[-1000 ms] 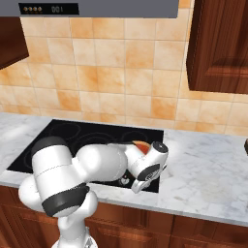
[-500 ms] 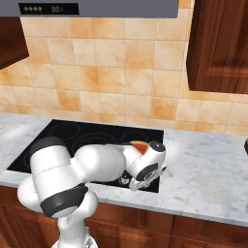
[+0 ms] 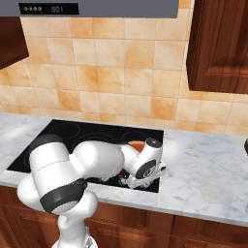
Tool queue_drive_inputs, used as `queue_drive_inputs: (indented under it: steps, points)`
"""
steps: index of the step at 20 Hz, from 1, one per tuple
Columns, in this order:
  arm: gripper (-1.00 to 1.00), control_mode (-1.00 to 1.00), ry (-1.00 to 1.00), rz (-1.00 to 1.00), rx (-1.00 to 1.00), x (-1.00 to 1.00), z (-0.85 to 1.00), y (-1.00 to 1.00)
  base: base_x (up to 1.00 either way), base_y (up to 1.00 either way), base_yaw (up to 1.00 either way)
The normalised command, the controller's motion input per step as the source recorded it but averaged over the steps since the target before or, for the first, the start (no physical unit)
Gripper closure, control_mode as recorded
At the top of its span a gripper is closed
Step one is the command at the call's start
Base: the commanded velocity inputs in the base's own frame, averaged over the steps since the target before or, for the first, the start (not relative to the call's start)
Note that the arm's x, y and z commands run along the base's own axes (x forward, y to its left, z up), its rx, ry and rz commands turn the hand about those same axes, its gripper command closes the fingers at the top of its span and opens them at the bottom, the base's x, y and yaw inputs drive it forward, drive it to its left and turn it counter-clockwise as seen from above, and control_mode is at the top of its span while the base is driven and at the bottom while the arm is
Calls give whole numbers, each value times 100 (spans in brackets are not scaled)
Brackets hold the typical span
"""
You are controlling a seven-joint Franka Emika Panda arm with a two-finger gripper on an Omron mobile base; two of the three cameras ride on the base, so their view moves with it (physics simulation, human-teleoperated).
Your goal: Wait until the marinara sauce is simmered to a deep red color and then turn off the stove.
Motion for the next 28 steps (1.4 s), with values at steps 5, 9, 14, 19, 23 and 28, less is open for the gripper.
queue_drive_inputs:
  steps: [5,9,14,19,23,28]
  points:
    - [100,-100,9,-15,0,-1,0,0,0,0,0]
    - [100,-100,7,-15,0,-4,0,0,0,0,0]
    - [100,-100,3,-16,0,-10,0,0,0,0,0]
    - [100,-100,1,-17,0,-13,0,0,0,0,0]
    - [100,-100,0,-17,0,-11,0,0,0,0,0]
    - [100,-100,0,-16,0,-11,0,0,0,0,0]
